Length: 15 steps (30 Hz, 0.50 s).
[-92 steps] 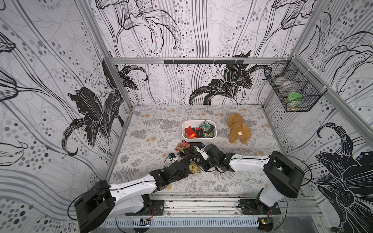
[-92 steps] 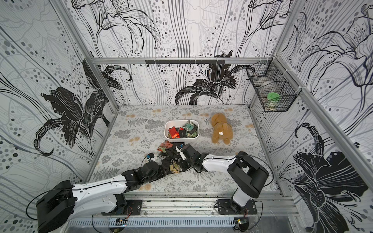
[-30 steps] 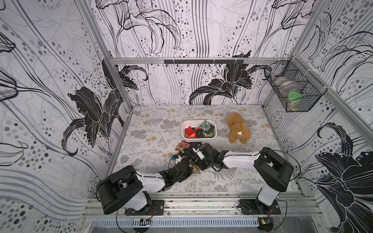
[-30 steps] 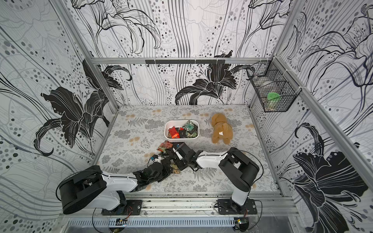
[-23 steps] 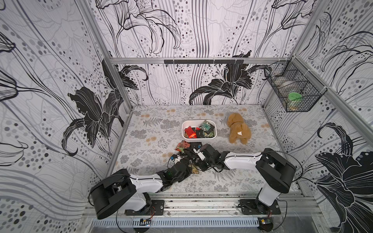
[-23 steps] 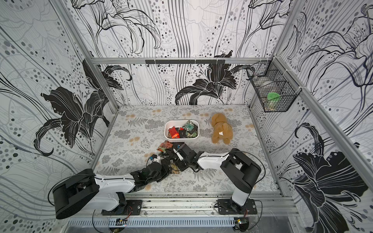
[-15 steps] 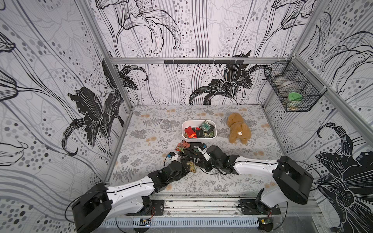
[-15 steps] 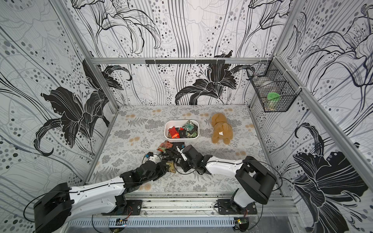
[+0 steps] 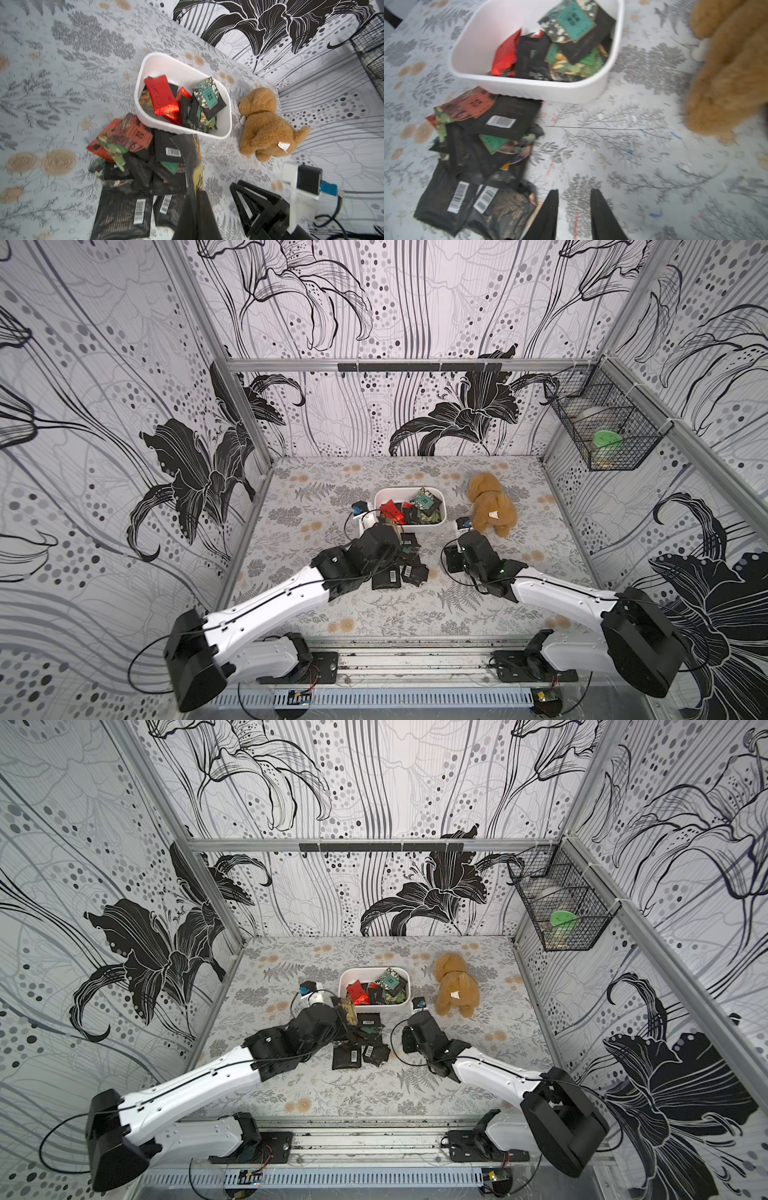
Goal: Put the tea bags into the storage box
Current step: Place the tea bag in the storage box.
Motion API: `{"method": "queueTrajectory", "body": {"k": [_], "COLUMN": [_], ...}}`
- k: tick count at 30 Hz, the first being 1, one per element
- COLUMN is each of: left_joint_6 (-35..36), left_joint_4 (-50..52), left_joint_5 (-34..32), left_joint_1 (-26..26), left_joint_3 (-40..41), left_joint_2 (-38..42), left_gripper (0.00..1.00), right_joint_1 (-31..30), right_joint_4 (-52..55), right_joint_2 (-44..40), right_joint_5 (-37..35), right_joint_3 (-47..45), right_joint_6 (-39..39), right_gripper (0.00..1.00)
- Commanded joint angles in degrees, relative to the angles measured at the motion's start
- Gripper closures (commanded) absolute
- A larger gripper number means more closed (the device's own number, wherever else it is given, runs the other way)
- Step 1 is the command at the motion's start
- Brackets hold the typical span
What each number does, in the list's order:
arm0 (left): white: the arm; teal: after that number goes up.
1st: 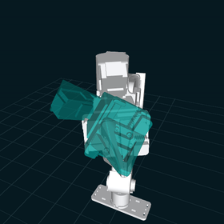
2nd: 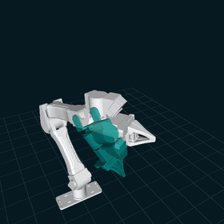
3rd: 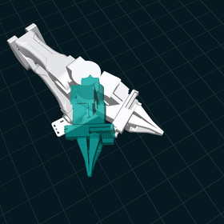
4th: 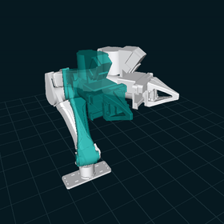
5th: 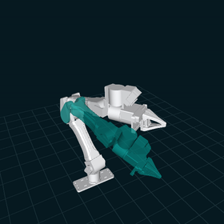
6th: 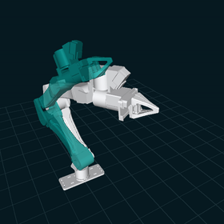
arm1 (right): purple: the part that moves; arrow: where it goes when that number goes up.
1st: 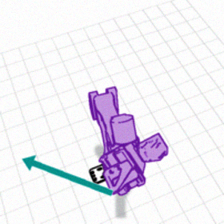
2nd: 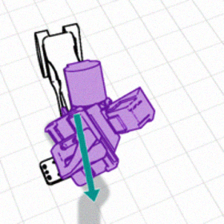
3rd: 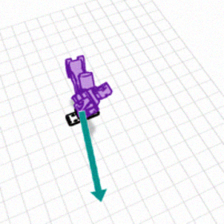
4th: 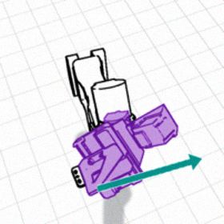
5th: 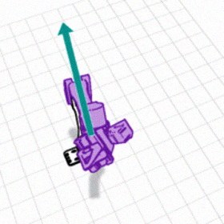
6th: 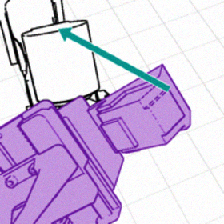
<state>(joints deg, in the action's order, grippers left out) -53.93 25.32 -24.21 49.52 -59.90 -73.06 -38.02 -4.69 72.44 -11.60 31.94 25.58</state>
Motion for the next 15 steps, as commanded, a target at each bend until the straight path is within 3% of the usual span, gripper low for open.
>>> {"method": "queueTrajectory", "body": {"k": [1,5,9,15], "left_joint_6": [6.8,6.9,7.3,7.0], "left_joint_4": [-0.4,-2.5,-1.0,-7.3], "left_joint_5": [4.3,14.1,17.0,25.3], "left_joint_1": [-4.4,-9.6,-12.5,-16.7], "left_joint_3": [-7.1,-16.4,-26.4,-28.2], "left_joint_2": [-9.2,-20.6,-30.0,-36.8], "left_gripper": [1.0,1.0,1.0,1.0], "right_joint_1": [1.9,2.1,2.2,2.1], "right_joint_4": [-0.1,-1.0,-2.7,-3.3], "right_joint_2": [-2.7,-4.5,-5.2,-3.4], "right_joint_5": [4.2,5.5,8.5,11.0], "right_joint_3": [-2.2,-3.1,-3.7,-2.9], "right_joint_6": [2.2,1.8,1.1,0.0], "right_gripper": [0.68,0.68,0.68,0.68]}}
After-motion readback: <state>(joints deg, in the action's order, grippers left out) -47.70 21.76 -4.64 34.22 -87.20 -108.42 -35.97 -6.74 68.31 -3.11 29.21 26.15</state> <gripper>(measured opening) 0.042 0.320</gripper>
